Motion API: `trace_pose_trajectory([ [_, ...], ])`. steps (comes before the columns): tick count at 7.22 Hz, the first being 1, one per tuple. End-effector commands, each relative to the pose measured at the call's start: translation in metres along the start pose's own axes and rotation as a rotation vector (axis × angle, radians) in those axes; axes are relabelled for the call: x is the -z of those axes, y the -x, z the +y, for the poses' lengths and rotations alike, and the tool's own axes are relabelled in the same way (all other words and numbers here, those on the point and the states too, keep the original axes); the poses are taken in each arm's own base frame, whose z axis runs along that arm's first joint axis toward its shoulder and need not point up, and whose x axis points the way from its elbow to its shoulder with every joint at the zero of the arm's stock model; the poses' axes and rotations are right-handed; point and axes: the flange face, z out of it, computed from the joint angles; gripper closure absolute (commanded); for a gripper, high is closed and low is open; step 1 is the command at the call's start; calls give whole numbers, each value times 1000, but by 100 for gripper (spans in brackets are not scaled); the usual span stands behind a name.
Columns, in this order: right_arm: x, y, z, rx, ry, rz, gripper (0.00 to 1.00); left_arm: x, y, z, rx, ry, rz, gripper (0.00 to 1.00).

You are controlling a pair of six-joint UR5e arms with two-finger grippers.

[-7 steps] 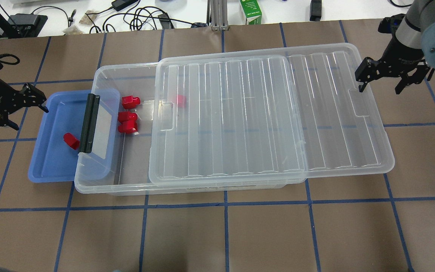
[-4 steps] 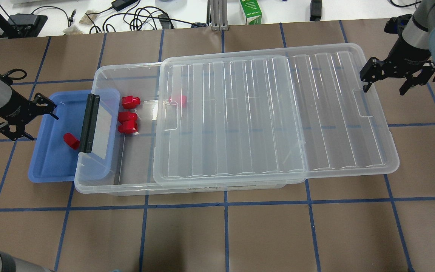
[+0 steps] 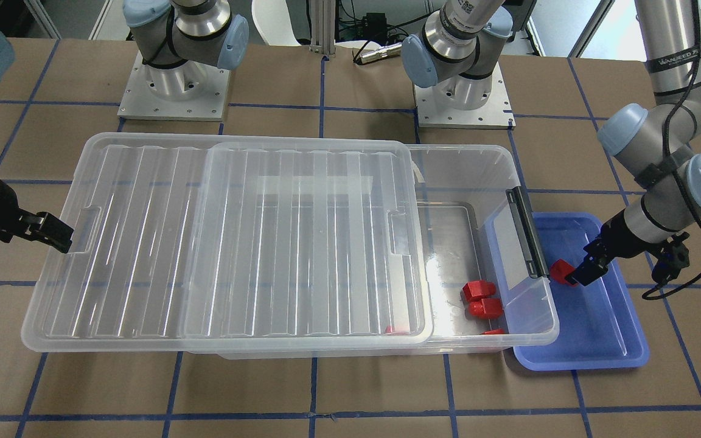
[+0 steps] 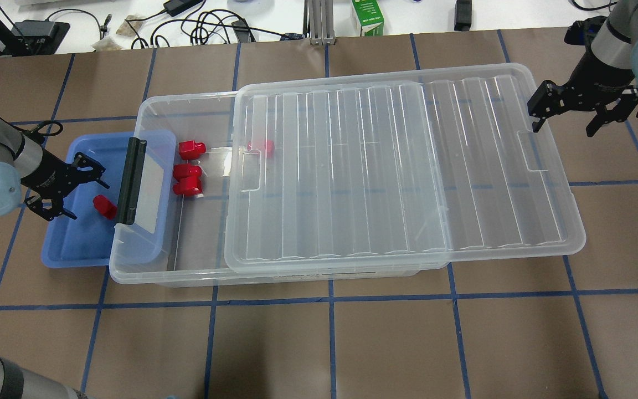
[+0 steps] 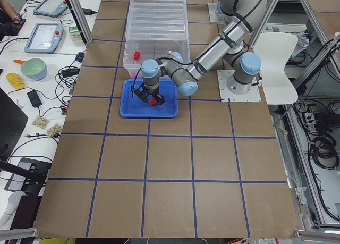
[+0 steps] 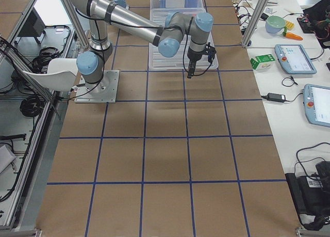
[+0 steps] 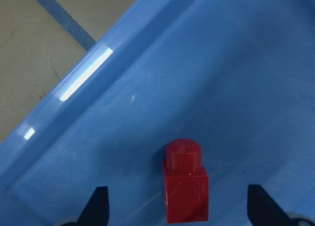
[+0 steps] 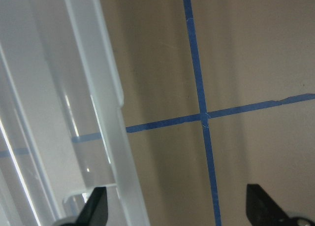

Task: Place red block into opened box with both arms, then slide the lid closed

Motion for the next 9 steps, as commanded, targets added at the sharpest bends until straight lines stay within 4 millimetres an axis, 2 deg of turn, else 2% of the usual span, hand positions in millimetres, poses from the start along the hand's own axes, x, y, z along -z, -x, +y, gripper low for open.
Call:
trace_pose_trajectory([
  [1, 17, 2, 6, 0, -25, 4, 0, -18, -4, -6, 3, -14, 43, 0],
  [2, 28, 5, 14, 3, -19, 3, 0, -20, -3, -6, 2, -11, 39, 8],
  [4, 73, 10, 44, -5, -7, -3, 0, -21, -3, -5, -9, -4, 35, 34],
  [5, 101, 17, 64, 3, -16, -6, 0, -23, -3, -4, -7, 4, 36, 38],
  [6, 117, 21, 81, -2, 2, -8, 0, -25, -2, -1, -5, 29, 29, 67],
  [7, 130, 24, 99, -2, 14, -14, 0, -23, -2, -1, -11, 29, 27, 87],
  [8, 135, 31, 109, 4, 17, -12, 0, -12, -3, -2, -15, 22, 26, 98],
  [9, 135, 51, 113, -15, 16, -8, 0, 9, -11, -5, -23, 31, 22, 100],
])
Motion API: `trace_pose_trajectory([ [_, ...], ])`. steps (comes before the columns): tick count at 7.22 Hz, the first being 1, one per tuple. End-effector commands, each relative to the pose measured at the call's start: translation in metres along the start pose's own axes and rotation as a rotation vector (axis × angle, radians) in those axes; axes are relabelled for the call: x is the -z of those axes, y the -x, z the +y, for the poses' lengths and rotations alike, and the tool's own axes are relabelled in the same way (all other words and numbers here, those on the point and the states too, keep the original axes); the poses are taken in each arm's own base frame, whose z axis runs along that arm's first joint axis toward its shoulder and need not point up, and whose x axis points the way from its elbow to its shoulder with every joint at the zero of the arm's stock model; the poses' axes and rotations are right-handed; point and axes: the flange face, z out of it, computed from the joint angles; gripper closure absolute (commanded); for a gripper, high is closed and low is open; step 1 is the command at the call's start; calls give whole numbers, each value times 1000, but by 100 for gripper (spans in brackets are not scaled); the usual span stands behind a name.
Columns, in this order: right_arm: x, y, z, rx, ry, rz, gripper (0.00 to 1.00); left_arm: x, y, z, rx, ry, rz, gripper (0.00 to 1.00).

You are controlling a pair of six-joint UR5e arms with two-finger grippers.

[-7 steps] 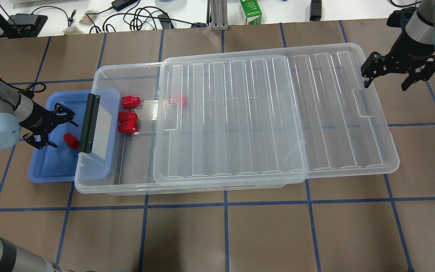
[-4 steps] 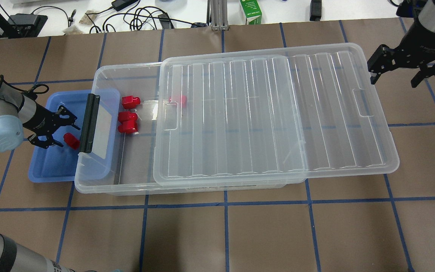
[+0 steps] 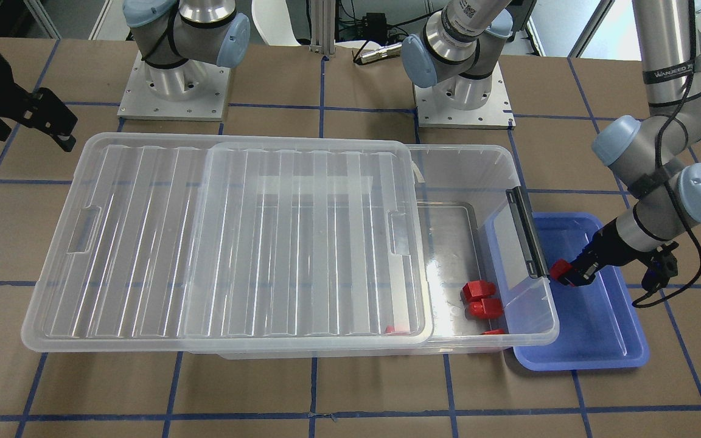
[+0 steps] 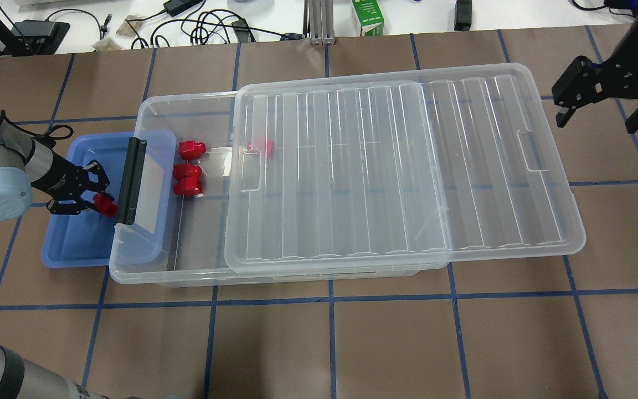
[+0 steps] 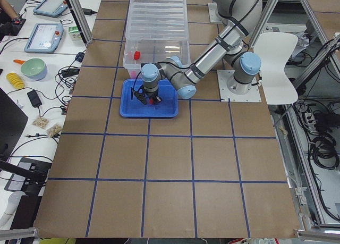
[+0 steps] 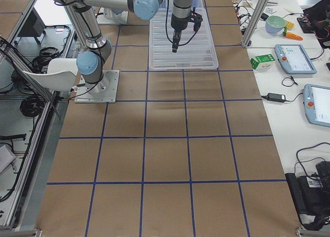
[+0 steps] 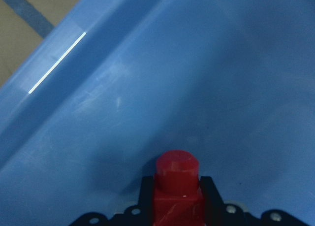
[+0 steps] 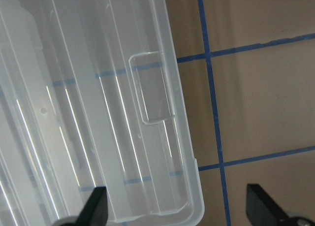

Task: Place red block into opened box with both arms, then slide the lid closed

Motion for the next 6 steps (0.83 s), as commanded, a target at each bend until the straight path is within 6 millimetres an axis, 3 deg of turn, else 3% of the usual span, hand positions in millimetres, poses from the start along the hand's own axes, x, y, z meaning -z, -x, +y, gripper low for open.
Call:
trace_pose_trajectory([
  [1, 2, 47, 16, -12, 1, 8, 0, 62, -11, -14, -60, 22, -17, 100],
  [2, -1, 63, 21, 0, 0, 7, 0, 118, -15, -25, -155, 40, -57, 100],
  [3, 0, 70, 25, 8, 1, 10, 0, 182, -31, -19, -196, 50, -68, 100],
  [4, -4, 65, 21, 23, 7, 28, 0, 229, -42, 1, -291, 67, -60, 100],
  [5, -3, 52, 16, 64, 2, 38, 0, 242, -67, 33, -418, 76, -64, 100],
  [6, -5, 35, 11, 56, 6, 40, 0, 242, -112, 71, -521, 66, -75, 100],
])
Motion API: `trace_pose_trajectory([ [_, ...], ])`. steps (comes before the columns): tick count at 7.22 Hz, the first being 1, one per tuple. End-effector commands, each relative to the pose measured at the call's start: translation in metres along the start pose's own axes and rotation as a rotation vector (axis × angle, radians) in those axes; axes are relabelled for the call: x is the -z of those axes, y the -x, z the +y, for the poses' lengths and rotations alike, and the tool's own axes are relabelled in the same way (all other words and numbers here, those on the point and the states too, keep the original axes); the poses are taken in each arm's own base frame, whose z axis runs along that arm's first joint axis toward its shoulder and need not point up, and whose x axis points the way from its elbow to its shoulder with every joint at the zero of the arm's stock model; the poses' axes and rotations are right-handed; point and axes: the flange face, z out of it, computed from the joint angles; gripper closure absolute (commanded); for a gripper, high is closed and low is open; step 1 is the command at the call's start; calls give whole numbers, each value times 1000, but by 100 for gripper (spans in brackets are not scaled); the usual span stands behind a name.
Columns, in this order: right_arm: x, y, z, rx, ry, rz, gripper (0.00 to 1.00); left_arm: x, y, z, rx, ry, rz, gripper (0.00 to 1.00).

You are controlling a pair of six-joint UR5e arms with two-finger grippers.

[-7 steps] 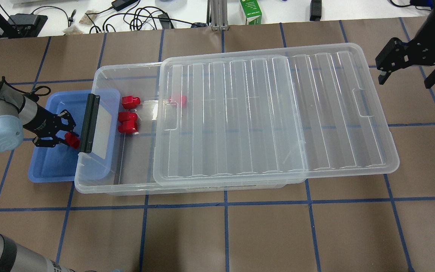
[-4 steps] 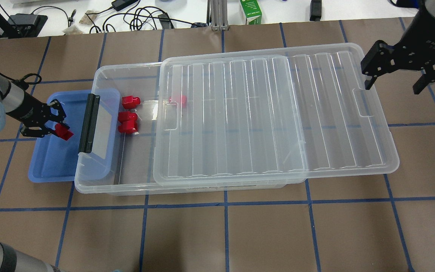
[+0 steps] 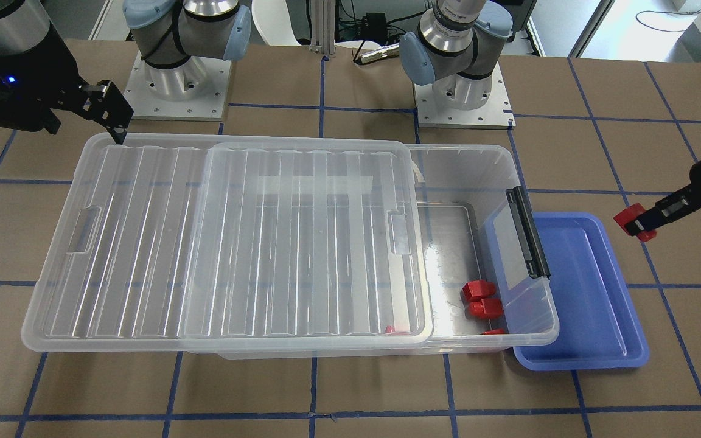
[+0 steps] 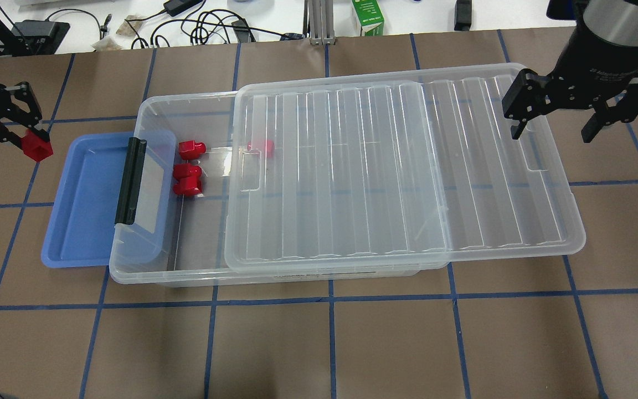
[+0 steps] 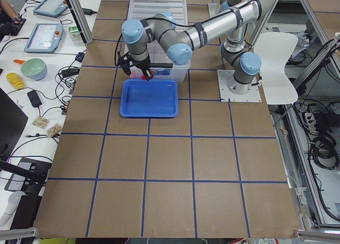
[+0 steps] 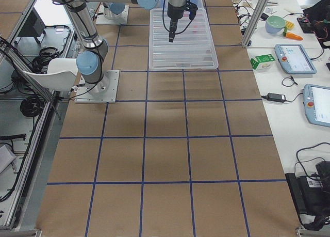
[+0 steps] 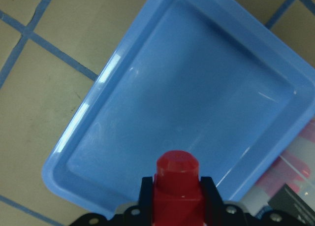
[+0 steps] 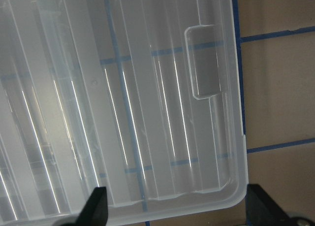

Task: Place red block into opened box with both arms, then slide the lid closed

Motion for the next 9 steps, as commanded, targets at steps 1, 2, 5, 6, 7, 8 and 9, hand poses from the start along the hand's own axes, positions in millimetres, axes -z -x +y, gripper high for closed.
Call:
trace_pose_trajectory([
  [1, -3, -45, -10, -17, 10, 2, 0, 1, -113, 45, -227, -9, -32, 100],
  [2, -5, -68, -13, -4, 11, -4, 0, -32, -149, 53, -295, -30, -40, 100],
  [5, -12, -74, -12, -15, 26, -21, 0, -128, -151, 75, -306, -134, -32, 100],
  [6, -9, -69, -7, -38, 23, -20, 0, -138, -161, 87, -285, -123, -30, 100],
  [7, -7, -59, -2, -32, 23, -26, 0, -141, -173, 97, -314, -121, -52, 100],
  [8, -2, -42, 3, -42, 11, -43, 0, -144, -173, 98, -317, -118, -68, 100],
  [9, -3, -15, 8, -72, 15, -51, 0, -154, -172, 102, -308, -97, -69, 100],
])
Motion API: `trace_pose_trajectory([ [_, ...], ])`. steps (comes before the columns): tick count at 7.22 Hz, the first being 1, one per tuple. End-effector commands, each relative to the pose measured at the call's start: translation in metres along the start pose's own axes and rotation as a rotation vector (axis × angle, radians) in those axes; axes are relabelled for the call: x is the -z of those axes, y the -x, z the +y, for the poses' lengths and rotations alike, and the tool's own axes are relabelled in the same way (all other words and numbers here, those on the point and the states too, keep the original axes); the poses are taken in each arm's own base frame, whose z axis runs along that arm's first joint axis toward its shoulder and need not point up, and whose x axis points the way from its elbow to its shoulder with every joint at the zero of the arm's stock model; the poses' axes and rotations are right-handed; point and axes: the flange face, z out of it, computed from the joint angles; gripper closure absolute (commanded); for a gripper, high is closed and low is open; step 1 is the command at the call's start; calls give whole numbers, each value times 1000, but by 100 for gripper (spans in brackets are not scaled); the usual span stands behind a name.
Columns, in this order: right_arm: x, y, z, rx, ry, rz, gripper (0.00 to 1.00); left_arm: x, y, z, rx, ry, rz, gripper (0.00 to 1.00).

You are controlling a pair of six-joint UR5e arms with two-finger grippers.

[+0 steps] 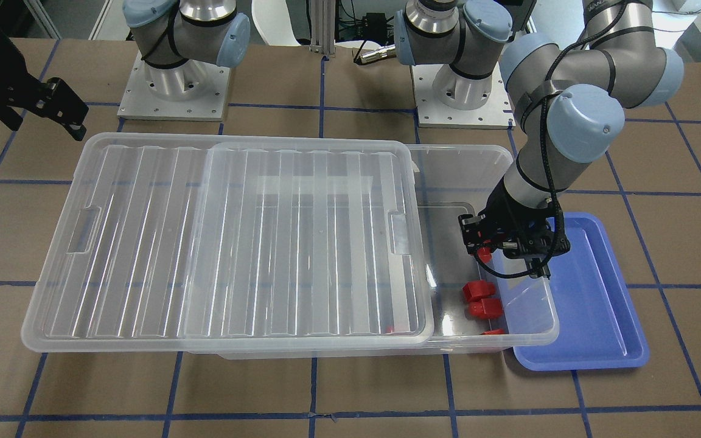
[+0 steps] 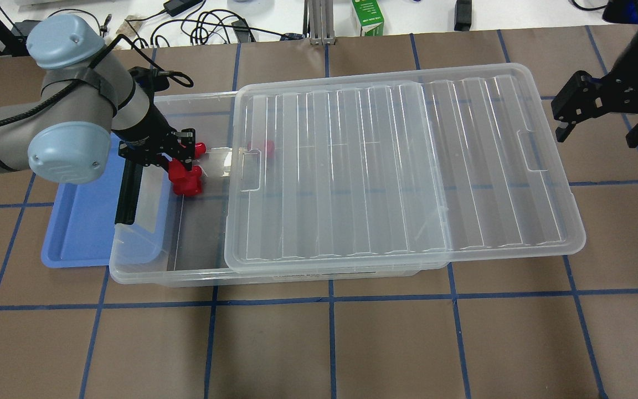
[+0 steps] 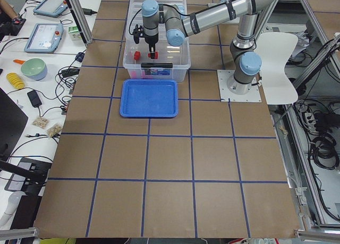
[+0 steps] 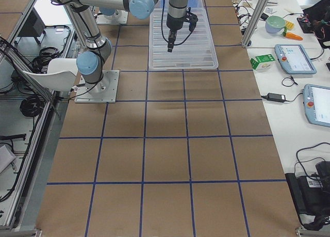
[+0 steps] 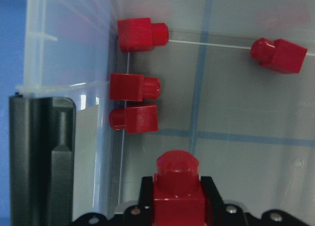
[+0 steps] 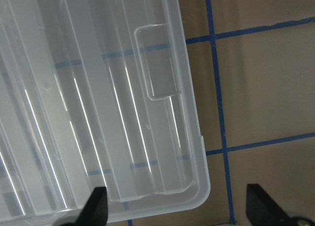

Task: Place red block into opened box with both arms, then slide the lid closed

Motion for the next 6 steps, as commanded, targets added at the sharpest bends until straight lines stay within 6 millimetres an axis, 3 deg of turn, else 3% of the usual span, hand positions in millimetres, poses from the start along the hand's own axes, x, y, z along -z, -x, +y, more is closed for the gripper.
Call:
trace_pose_trajectory([
  [1, -1, 55, 16, -13, -1, -7, 0, -15, -3, 12, 2, 33, -7, 100],
  [2, 0, 69, 23, 1, -2, -4, 0, -19, -3, 14, 2, 41, -4, 93],
  [4, -11, 77, 31, -43, 8, -2, 0, -18, -3, 12, 2, 35, -4, 0],
  [6, -7, 82, 39, -33, 3, -1, 0, -11, -2, 10, 1, 19, -7, 0],
])
